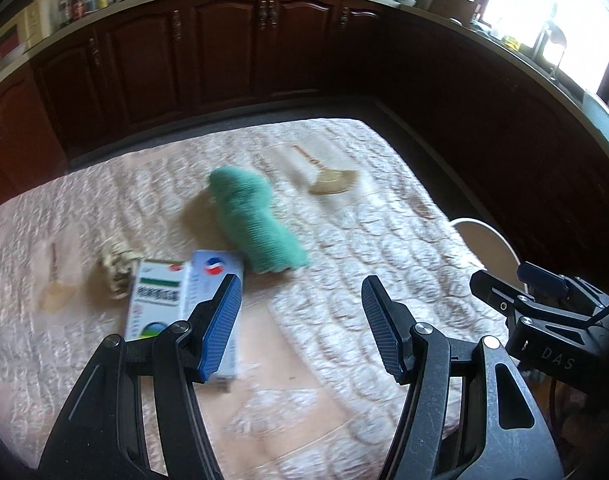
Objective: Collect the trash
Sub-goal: 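Move both open tools back over the table, then grasp green-white medicine box with left tool while right tool grasps blue-white medicine box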
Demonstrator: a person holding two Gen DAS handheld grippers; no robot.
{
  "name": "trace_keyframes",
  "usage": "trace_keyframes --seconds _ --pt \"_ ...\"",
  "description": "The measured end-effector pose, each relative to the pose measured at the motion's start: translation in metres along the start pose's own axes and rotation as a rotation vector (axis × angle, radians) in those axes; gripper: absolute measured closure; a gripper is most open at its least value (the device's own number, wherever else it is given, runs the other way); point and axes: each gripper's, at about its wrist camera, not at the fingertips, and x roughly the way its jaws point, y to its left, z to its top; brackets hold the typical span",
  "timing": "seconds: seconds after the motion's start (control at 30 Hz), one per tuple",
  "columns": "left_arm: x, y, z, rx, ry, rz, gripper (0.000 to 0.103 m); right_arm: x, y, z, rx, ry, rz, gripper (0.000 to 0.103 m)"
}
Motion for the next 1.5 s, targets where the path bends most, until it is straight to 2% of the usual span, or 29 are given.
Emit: trace_keyframes --seconds 0.4,0.63,0.8,1.03,1.17,1.37,1.5 --pt "-0.008 0.066 -0.013 -0.075 0.027 0.051 0.042 0.018 0.054 0.002 -0.083 0.032 0.057 0.025" --pt "-0.014 0.11 -0.029 -0.135 0.069 0.042 0.042 0.029 0.072 0.002 -0.116 0.055 0.079 0.025" --pt "-0.008 0.128 -0.037 -0.145 0.095 0.061 0.042 0.037 0.08 0.001 -0.121 0.073 0.103 0.025" --pt "0.016 0.122 -0.039 -0.117 0.157 0.041 0.042 0.044 0.088 -0.001 -0.141 0.093 0.111 0.025" --pt "0.034 0.119 -0.036 -0.108 0.179 0.088 0.042 0.047 0.087 -0.001 -0.135 0.102 0.108 0.024" --pt "0.05 0.13 -0.025 -0.167 0.203 0.044 0.042 0.047 0.092 0.002 -0.146 0.103 0.11 0.024" --pt "0.048 0.122 -0.023 -0.131 0.208 0.012 0.042 0.054 0.098 0.004 -0.151 0.12 0.119 0.024"
